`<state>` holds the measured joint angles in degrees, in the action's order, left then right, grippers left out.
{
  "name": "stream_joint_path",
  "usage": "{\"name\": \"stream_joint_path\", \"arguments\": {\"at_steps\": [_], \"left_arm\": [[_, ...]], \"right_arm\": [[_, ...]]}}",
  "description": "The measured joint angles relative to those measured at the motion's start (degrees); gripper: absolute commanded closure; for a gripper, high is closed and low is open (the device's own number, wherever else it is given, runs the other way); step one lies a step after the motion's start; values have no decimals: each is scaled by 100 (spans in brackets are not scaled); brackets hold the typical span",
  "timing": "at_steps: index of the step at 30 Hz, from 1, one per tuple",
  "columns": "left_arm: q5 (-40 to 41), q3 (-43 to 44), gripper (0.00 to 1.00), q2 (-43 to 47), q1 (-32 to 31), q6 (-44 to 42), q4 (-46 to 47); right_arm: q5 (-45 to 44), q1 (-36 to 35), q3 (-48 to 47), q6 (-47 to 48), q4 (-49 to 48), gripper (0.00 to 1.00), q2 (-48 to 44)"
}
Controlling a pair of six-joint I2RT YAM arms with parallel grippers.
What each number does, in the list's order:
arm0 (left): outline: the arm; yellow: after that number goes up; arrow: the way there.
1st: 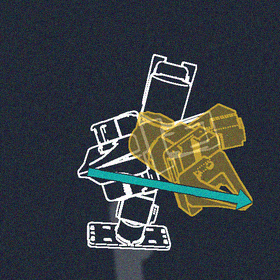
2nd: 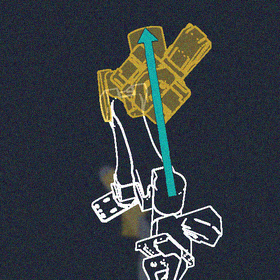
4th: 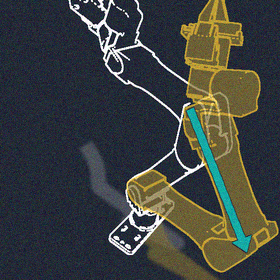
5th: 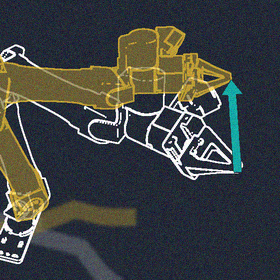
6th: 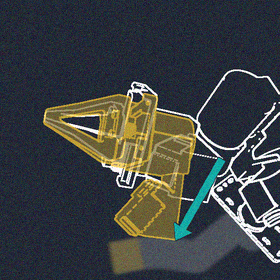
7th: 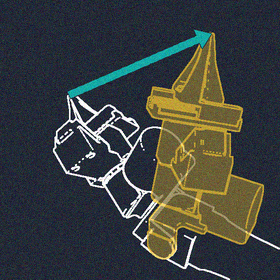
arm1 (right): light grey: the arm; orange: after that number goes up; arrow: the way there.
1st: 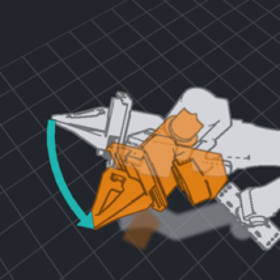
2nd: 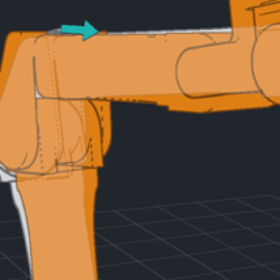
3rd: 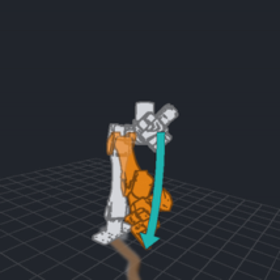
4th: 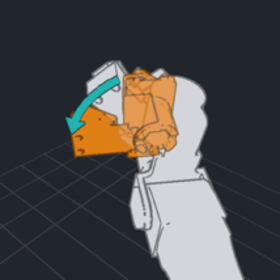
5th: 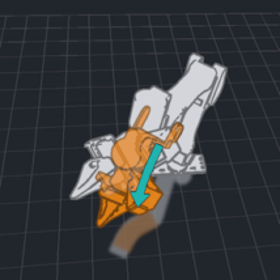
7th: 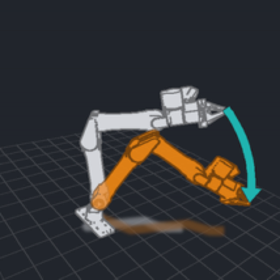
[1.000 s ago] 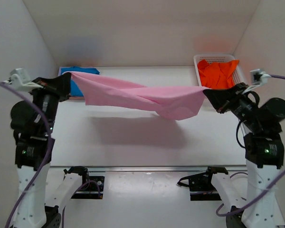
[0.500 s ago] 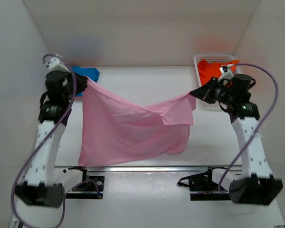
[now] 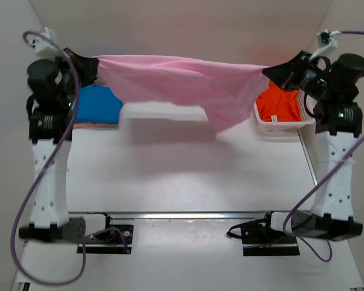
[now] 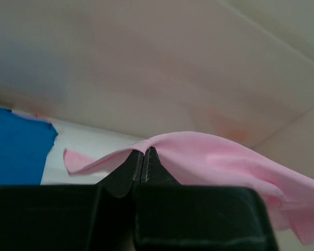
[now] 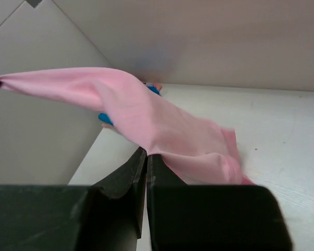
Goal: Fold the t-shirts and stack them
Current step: Flatten out the tshirt
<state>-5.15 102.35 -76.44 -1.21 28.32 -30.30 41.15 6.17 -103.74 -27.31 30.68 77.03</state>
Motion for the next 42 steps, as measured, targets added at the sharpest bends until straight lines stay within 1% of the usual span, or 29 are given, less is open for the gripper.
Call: {"name": "stream_joint_path", "arguments": {"at_steps": [2, 3, 5, 7, 10, 12, 13, 14, 15, 17, 18, 19, 21, 24, 27, 29, 30, 31, 32, 33, 35, 36, 38, 39, 40, 42], "left_arm": [[4, -417, 100, 732, -26, 2, 236], [-7, -822, 100, 1156, -48, 9, 413], [-87, -1770, 100, 1856, -70, 68, 704], [-136, -2879, 100, 2267, -61, 175, 988], [-256, -4500, 100, 2168, -37, 350, 1274], [-358, -5442, 100, 1676, -35, 448, 1237], [-420, -5904, 93, 1368, -33, 496, 1222], [-485, -6286, 87, 1110, -24, 538, 1167], [-546, -6553, 86, 957, -7, 577, 1110], [-717, -7023, 83, 752, 31, 671, 1130], [-787, -7149, 82, 682, 28, 684, 1152], [-828, -7193, 82, 623, 28, 697, 1176], [-944, -7208, 77, 501, 24, 713, 1333], [-1014, -7278, 76, 549, 24, 737, 1622], [-1019, -7423, 77, 728, 24, 765, 1759], [-1003, -7466, 83, 811, 7, 776, 1781], [-988, -7466, 96, 822, -4, 767, 1801], [-988, -7466, 100, 828, -11, 782, 1834], [-984, -7466, 100, 831, -17, 774, 1860], [-979, -7469, 100, 831, -28, 780, 1875], [-981, -7475, 100, 831, -50, 778, 1902], [-981, -7479, 100, 831, -57, 782, 1915], [-979, -7482, 100, 841, -63, 793, 1919], [-979, -7486, 100, 859, -63, 796, 1919], [-975, -7495, 100, 892, -61, 802, 1919], [-962, -7525, 100, 986, -63, 817, 1919]], "right_arm": [[103, 197, 511, 9, -127, 100, -361], [160, 236, 833, 37, -168, 100, -553], [295, 216, 1515, 127, -232, 100, -713], [385, 179, 2345, 245, -291, 99, -654], [326, 166, 3709, 415, -306, 100, -286], [175, 144, 4647, 485, -144, 100, -87], [105, 129, 5088, 509, -11, 100, -59], [59, 107, 5449, 531, 118, 91, -63], [33, 103, 5676, 544, 192, 83, -76], [-9, 103, 5995, 614, 251, 62, -81], [-39, 105, 6081, 649, 264, 55, -81], [-70, 111, 6124, 691, 262, 54, -81], [-188, 105, 6177, 761, 254, 52, -96], [-483, 22, 6275, 782, 267, 51, -264], [-946, -177, 6406, 776, 363, 52, -667], [-1274, -330, 6430, 763, 472, 54, -981], [-1412, -402, 6432, 758, 507, 58, -1121], [-1510, -439, 6432, 758, 542, 61, -1226], [-1561, -463, 6439, 761, 573, 63, -1307], [-1585, -468, 6463, 754, 590, 63, -1364], [-1674, -472, 6579, 748, 632, 62, -1419], [-1720, -501, 6634, 739, 660, 59, -1425], [-1895, -612, 6817, 706, 754, 53, -1530], [-1987, -715, 6931, 658, 837, 46, -1641], [-2063, -809, 7012, 603, 929, 42, -1777], [-2221, -997, 7088, 498, 1102, 40, -2050]]}}
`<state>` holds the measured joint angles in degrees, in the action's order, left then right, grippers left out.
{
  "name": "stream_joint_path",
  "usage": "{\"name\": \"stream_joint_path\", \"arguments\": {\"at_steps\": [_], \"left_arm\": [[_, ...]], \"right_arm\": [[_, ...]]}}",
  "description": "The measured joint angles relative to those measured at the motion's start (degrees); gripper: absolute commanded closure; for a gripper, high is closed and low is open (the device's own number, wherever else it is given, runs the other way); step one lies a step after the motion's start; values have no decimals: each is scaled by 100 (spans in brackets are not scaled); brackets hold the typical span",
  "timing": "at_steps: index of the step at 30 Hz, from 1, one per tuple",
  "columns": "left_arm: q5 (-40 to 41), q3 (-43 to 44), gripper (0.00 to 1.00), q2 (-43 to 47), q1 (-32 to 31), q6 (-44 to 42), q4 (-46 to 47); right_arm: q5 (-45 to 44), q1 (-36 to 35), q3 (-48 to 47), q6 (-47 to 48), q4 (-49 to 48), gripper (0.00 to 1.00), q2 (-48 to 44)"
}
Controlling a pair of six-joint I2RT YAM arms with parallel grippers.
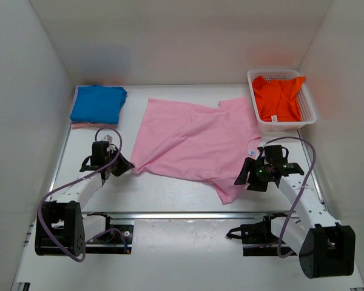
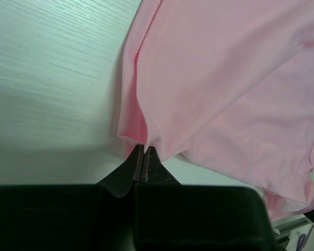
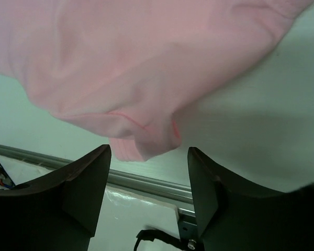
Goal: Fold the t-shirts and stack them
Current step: Flatten out the tshirt
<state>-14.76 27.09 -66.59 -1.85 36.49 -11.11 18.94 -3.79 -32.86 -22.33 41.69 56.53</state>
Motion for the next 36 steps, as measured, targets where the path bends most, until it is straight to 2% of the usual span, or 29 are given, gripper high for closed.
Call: {"name": "stream_joint_path", "arguments": {"at_steps": [4, 12, 15, 16, 17, 18, 19, 24, 26, 29, 36], "left_arm": [[13, -11, 100, 111, -2, 28, 0], [11, -13, 100, 264, -4, 101, 7], [11, -17, 100, 264, -4, 109, 17], [11, -17, 100, 264, -4, 114, 33], [11, -22, 100, 264, -4, 129, 55], [11, -31, 100, 264, -7, 144, 87], [11, -46, 100, 267, -13, 153, 116], [-61, -122, 100, 433, -70, 157, 177], [-48, -76, 100, 767, -79, 197, 68], [109, 365, 100, 1510, -59, 304, -310], [761, 3042, 100, 2393, -138, 295, -734]], "right_arm": [[-48, -116, 50, -280, -13, 40, -343], [-223, -546, 754, -1075, -343, 40, -680], [-289, -673, 1014, -1266, -629, 44, -750], [-282, -671, 1132, -1329, -726, 48, -782], [-212, -656, 1241, -1403, -835, 57, -822], [-175, -640, 1327, -1447, -960, 71, -879], [-146, -643, 1425, -1510, -1099, 100, -929], [-61, -765, 1458, -1676, -916, 100, -1104], [9, -776, 1056, -1652, -564, 100, -1292], [319, -643, -120, -1471, -138, 100, -1515], [935, -28, -3453, -699, 157, 100, -1574]]}}
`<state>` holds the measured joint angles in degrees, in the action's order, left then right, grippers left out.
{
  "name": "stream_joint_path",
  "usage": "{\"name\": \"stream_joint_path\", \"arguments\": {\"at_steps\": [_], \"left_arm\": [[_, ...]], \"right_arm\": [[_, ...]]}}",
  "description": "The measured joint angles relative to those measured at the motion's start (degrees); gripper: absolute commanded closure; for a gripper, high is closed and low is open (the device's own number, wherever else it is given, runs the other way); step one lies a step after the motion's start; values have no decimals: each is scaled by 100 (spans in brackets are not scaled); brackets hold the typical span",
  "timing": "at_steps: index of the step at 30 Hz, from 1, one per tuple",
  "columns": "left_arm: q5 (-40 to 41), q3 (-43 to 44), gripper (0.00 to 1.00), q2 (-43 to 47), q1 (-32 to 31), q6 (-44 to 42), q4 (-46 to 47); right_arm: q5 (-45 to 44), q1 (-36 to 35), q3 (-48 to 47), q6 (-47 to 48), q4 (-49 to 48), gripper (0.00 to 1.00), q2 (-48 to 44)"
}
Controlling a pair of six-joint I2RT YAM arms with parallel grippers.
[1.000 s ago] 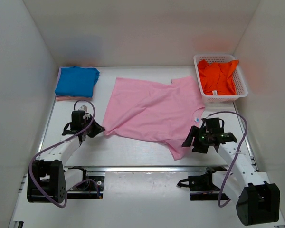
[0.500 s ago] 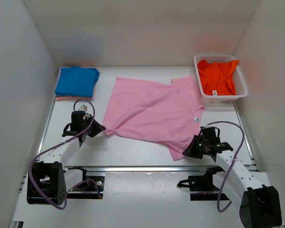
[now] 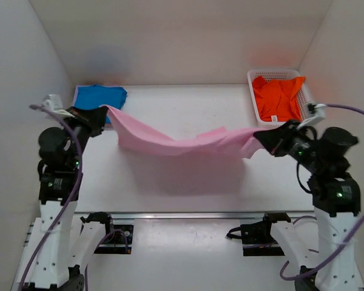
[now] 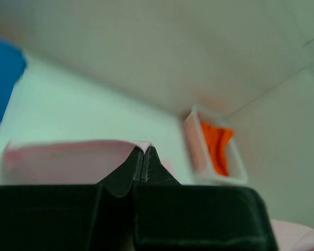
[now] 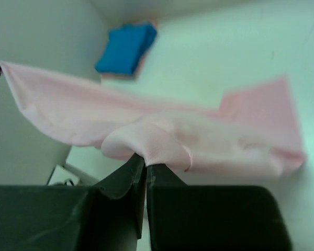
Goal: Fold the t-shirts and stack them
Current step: Flatten out the tshirt
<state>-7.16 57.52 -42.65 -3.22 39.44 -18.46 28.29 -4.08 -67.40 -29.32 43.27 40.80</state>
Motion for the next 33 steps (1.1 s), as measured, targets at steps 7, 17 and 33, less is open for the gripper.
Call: {"name": "stream_joint_path", "arguments": {"at_steps": [7, 17, 33], "left_arm": [[557, 1838, 100, 195, -393, -133, -398], [752, 1578, 100, -702, -282, -295, -505], [-597, 4389, 100, -4618, 525, -649, -1338]], "right_arm": [[496, 715, -2293, 254, 39, 100, 155], [905, 509, -1106, 219, -774, 100, 1040], [1296, 1021, -4712, 555, -780, 100, 4719]]}}
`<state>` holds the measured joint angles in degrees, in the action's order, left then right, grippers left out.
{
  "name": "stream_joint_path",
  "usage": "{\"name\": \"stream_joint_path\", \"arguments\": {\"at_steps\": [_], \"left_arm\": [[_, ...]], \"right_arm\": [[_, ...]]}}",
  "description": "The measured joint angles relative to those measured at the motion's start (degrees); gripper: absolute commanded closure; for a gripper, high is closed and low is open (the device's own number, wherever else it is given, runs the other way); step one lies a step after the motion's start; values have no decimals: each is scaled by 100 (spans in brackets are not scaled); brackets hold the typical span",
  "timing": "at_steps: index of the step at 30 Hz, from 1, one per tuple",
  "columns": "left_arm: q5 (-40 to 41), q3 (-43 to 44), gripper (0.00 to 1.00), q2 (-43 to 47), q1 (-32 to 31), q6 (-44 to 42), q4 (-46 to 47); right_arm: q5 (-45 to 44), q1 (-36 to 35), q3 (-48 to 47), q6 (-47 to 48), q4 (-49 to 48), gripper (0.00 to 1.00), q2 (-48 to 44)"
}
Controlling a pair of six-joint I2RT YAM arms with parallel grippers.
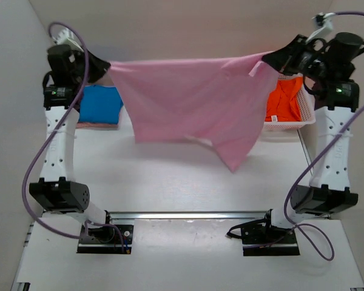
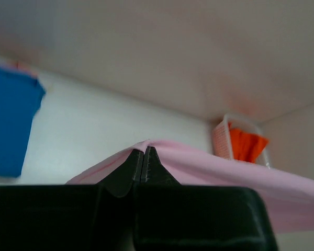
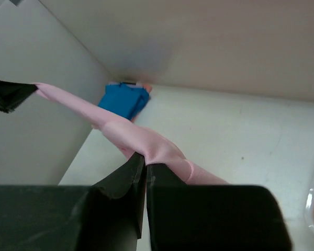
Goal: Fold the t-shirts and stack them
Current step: Flatten out the tshirt
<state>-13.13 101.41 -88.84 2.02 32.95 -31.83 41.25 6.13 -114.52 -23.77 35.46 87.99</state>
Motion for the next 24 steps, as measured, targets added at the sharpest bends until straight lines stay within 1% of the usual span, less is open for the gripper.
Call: {"name": "stream_joint_path", "arguments": {"at_steps": [2, 3, 4, 6, 9, 11, 15, 17, 20, 24], "left_arm": [[-46, 662, 100, 120, 83, -50, 44], [-72, 765, 100, 240, 101, -68, 98], [-109, 732, 100, 435, 127, -96, 162], [-170, 367, 100, 831, 129, -109, 282], [-330, -903, 100, 1421, 120, -90, 673], [-431, -2107, 100, 1725, 111, -37, 1012], [-472, -4505, 100, 1797, 118, 103, 1305], [-466, -5436, 100, 1757, 118, 133, 1274], [-450, -6269, 100, 1714, 118, 153, 1268], [-518, -6732, 100, 1635, 96, 164, 1491]], "right_arm": [[201, 216, -101, -57, -214, 100, -197], [310, 286, 15, -90, -332, 100, -337], [393, 299, 212, -111, -431, 100, -485], [603, 282, 850, -160, -675, 100, -748], [850, 243, 2033, -173, -898, 100, -970], [892, 243, 2918, -142, -964, 100, -968], [662, 155, 4763, -35, -857, 100, -1021], [487, 24, 5661, -4, -811, 100, -1228], [337, -162, 6769, -22, -798, 100, -1711], [168, -280, 7713, -92, -813, 100, -2124]]}}
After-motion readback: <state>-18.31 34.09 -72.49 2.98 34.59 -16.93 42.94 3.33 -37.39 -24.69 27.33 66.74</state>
